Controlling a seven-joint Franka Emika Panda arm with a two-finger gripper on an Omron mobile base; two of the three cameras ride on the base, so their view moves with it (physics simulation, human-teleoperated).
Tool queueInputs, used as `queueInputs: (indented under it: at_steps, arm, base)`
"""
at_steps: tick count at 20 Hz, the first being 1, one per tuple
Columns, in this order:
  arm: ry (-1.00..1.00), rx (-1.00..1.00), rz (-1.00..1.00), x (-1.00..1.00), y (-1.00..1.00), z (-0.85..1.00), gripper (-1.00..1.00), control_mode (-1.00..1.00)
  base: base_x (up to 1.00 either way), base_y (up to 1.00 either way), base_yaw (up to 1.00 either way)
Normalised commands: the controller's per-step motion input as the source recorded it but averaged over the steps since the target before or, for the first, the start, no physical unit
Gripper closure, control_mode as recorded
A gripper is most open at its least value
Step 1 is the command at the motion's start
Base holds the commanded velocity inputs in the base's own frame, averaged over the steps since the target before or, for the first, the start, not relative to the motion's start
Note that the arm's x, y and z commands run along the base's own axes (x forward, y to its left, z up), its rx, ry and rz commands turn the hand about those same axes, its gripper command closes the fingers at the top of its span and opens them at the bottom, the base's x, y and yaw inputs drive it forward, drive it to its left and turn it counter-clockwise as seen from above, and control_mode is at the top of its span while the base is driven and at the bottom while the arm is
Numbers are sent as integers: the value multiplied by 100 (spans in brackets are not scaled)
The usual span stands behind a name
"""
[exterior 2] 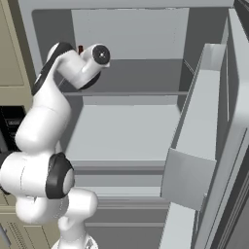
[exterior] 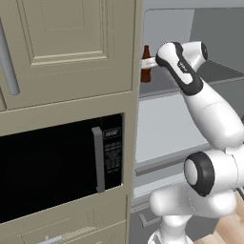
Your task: Open the fridge, grab two sodas, and place both sodas inside the bowl with ice on the dining counter.
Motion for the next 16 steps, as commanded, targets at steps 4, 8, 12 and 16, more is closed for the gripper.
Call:
queueInputs:
  at_steps: [4,8,12,16]
  arm:
    - [0,5,0,-51,-51,25,100,-100]
    - [0,1,0,-91,-4,21,100,-100]
    - [0,0,-5,-100,36,6,100,-100]
    - [0,0,-9,-100,45,0,100,-100]
  base:
    - [0,0,0]
    - [0,0,0]
    - [0,0,0]
    - [0,0,0]
